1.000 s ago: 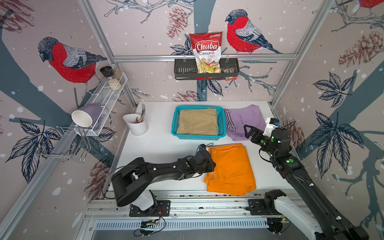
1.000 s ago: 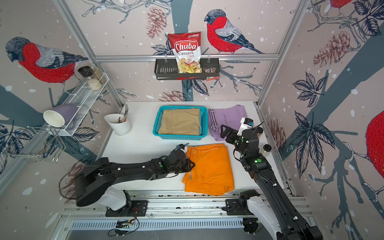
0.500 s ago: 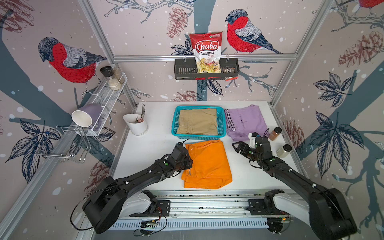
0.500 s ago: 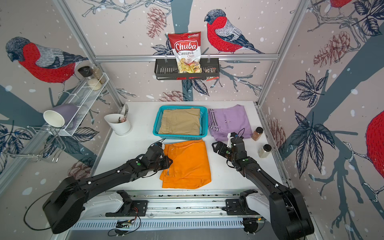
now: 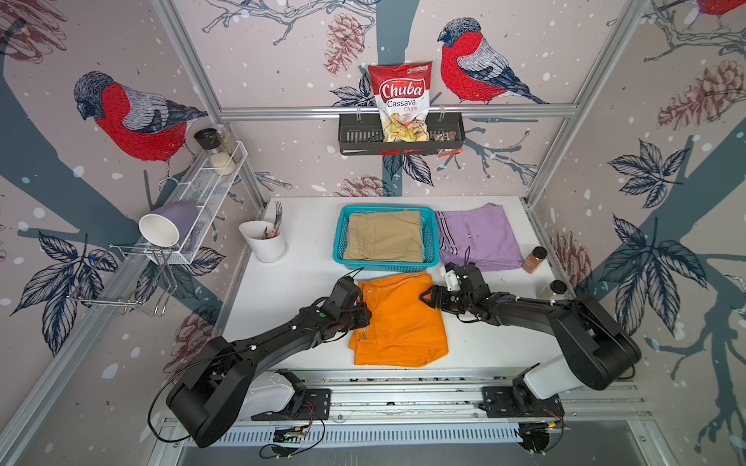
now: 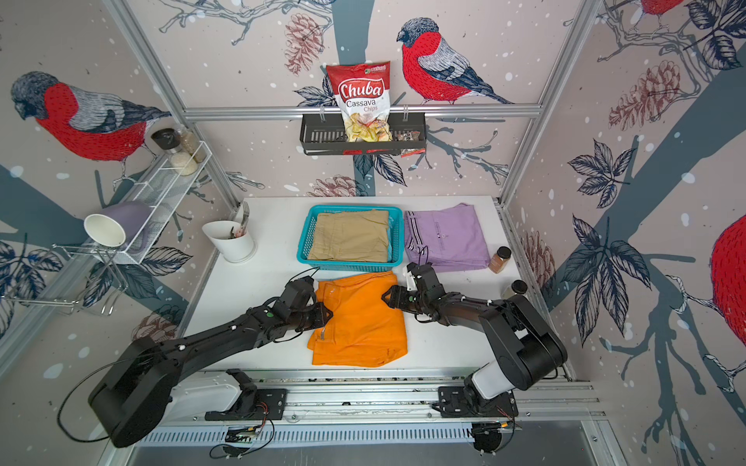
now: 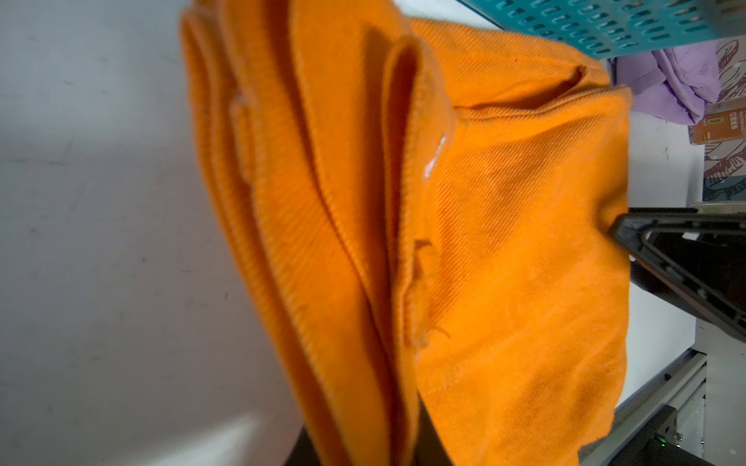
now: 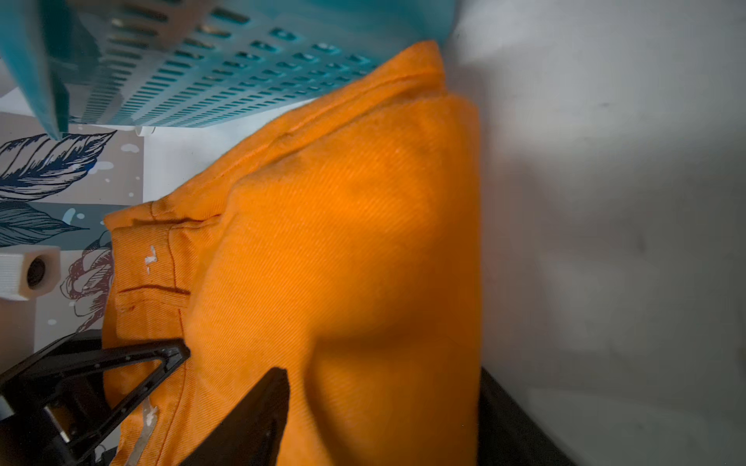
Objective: Put the folded long pants in the basket
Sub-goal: Pick up the long pant at the center of the board, then place the long pant in the basket.
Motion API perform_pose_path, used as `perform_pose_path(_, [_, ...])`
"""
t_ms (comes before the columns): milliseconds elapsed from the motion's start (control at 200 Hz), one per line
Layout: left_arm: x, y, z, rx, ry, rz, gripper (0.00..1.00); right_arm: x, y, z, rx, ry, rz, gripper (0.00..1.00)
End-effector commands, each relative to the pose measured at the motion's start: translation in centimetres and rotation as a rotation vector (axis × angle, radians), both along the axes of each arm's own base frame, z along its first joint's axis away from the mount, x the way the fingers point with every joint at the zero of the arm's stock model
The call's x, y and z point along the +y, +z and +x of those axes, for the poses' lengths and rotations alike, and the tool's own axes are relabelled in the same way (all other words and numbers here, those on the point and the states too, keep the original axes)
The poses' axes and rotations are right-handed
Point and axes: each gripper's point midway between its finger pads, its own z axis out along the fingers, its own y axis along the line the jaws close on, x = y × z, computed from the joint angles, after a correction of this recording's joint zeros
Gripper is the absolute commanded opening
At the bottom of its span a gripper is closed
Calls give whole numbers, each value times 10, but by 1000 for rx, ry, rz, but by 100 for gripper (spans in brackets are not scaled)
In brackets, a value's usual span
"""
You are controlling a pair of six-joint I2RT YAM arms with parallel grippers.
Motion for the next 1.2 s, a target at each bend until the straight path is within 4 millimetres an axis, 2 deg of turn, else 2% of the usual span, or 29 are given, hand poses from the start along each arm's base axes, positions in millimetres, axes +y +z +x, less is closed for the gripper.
perform_pose_path(0, [4,3,3,-20,8,10,0,2,-8,-7,36,18,-6,42])
perform_pose_path(50, [3,4,3,-19,7,9,0,3,-5,-6,20,15,-15,26])
perform_pose_path(110, [3,8,3,-21,6,2,0,3,-1,-5,-7,13,-36,14])
perform_pose_path(250, [5,18,2,-28,20,-6,0,11,23,-5,-120,27,-93,0])
perform_pose_path(420, [12,44,-1,-66,34,-14,0,30,61,-16,-297,46,-189,0])
perform_pose_path(535, [12,81,-1,-133,17,-46,0,41,95,-28,-390,47,-176,0])
perform_pose_path(605, [11,111,3,-189,20,-76,0,46,133,-33,-441,29,-103,0])
perform_pose_path(710, [8,155,14,-251,27,-124,0,47,188,-28,-503,-12,-14,0])
perform_pose_path(805, [6,184,35,-269,34,-158,0,48,236,-16,-544,-49,41,0])
perform_pose_path(865, [3,199,51,-263,18,-208,0,48,259,-3,-541,-60,52,0])
perform_pose_path(890, [4,196,58,-236,21,-214,0,48,267,3,-538,-61,55,0])
perform_pose_path(905, [4,204,65,-242,21,-229,0,48,271,7,-537,-63,58,0])
perform_pose_path(955, [6,210,81,-225,26,-244,0,45,286,21,-542,-78,69,0])
perform_pose_path(1040, [14,217,110,-206,53,-231,0,29,310,46,-569,-142,75,0])
perform_pose_path(1050, [15,216,114,-199,58,-226,0,30,306,52,-560,-145,64,0])
perform_pose_path(1155, [24,221,149,-174,87,-192,0,14,311,89,-561,-203,51,0])
perform_pose_path(1195, [25,220,163,-159,91,-192,0,10,307,103,-548,-217,45,0])
